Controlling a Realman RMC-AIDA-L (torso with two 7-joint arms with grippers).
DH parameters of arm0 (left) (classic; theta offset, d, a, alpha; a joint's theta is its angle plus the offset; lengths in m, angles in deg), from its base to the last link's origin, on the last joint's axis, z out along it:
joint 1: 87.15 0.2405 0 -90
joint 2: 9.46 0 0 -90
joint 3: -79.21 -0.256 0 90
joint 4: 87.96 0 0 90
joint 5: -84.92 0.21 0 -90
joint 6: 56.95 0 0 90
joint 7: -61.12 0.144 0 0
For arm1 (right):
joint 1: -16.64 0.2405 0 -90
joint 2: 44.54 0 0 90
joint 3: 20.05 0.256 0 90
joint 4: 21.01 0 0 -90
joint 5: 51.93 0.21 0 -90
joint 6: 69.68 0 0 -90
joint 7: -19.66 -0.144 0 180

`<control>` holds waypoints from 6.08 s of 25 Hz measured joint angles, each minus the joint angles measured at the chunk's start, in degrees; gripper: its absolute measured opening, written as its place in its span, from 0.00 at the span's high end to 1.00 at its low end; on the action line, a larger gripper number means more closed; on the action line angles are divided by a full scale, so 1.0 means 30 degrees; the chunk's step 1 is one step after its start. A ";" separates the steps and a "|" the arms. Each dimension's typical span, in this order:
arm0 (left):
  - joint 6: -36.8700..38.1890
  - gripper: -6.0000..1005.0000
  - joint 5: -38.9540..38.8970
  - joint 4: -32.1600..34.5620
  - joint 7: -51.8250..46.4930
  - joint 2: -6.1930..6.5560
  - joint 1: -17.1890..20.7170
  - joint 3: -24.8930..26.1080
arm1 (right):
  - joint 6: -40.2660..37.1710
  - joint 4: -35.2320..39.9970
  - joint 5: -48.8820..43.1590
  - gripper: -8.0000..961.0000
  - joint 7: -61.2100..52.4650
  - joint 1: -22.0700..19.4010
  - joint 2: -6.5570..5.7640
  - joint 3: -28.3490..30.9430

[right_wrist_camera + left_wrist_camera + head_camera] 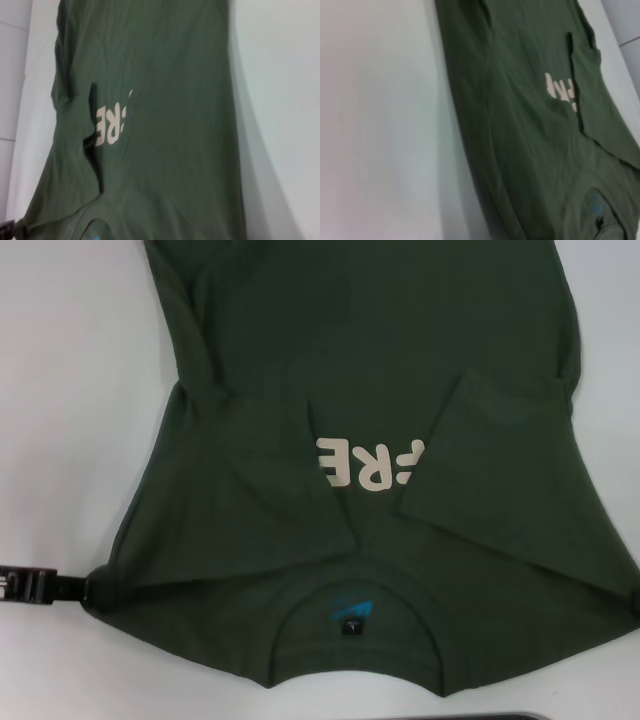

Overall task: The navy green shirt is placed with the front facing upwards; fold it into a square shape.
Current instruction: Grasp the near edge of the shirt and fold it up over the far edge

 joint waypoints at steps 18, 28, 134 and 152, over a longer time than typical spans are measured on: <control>0.0597 0.94 0.0314 -0.0007 0.0373 -0.0169 0.0504 -0.0086 | -0.0245 -0.0120 -0.0038 0.94 0.0715 -0.0204 -0.0172 0.0617; 0.0771 0.94 0.0320 0.0090 0.0400 -0.0122 0.0560 -0.0378 | -0.0536 -0.0084 0.0022 0.94 0.0928 -0.0486 -0.0180 0.1070; -1.3105 0.83 -0.7332 -0.1965 0.1220 -0.1211 -0.7986 0.0254 | 1.2835 -0.1026 0.3590 0.94 -0.0470 1.0675 0.0262 -0.2630; -1.4411 0.81 -0.7327 -0.2015 0.1594 -0.1739 -0.7920 0.0259 | 1.4613 -0.1599 0.3609 0.91 -0.0491 1.1032 0.0550 -0.3137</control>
